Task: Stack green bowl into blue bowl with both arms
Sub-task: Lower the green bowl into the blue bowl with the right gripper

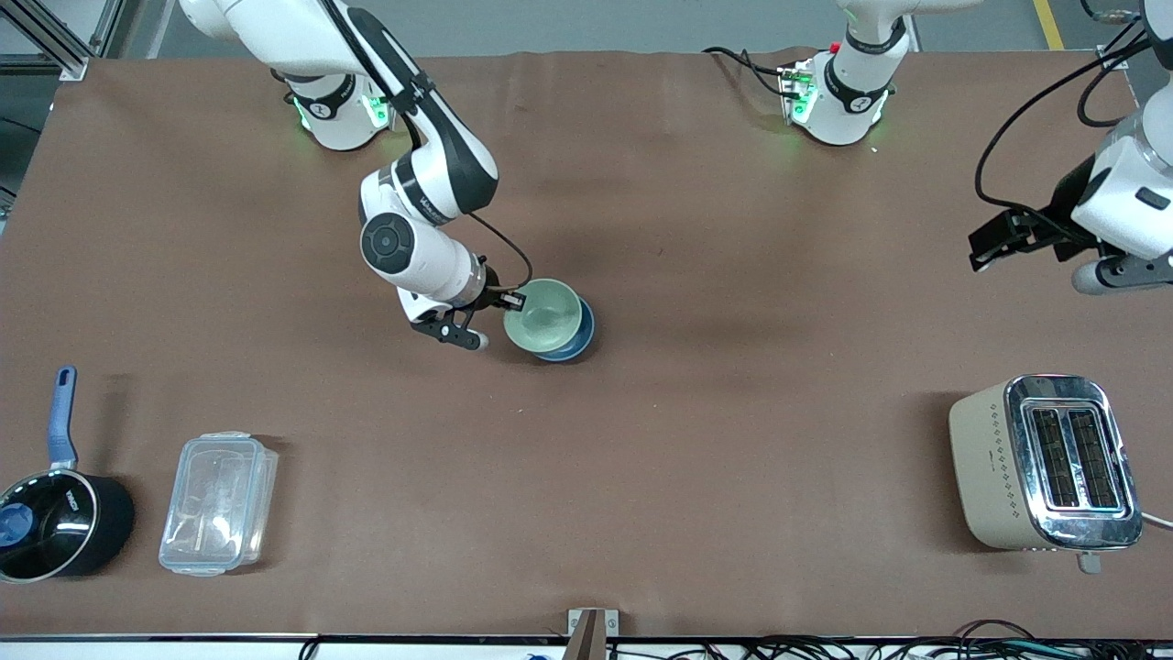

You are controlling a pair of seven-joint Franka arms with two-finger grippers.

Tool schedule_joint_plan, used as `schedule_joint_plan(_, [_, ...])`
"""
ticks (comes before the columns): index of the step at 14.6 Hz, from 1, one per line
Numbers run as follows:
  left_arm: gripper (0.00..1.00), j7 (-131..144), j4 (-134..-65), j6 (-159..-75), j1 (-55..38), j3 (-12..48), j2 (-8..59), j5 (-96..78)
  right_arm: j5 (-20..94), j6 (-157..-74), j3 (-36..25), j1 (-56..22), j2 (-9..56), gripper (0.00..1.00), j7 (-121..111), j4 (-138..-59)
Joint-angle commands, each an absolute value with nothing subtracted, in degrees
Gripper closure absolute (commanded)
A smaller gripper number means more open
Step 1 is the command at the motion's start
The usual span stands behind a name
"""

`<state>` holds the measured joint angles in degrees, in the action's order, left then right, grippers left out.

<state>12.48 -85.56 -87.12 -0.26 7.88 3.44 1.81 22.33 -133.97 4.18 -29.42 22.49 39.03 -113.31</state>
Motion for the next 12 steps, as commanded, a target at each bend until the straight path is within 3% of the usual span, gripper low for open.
schedule_joint_plan(1, [0.0,12.0,-88.5,-87.1,-0.9,6.9,0.6,0.0,23.6,-134.6,4.6,-29.5,23.6,0.98,39.4,-112.1])
schedule_joint_plan(12, [0.0,11.9,-88.2,-88.4,-0.8,8.2,2.2,-0.2,23.7,-137.5,4.6,-33.4,26.1,0.98,42.0,-111.4])
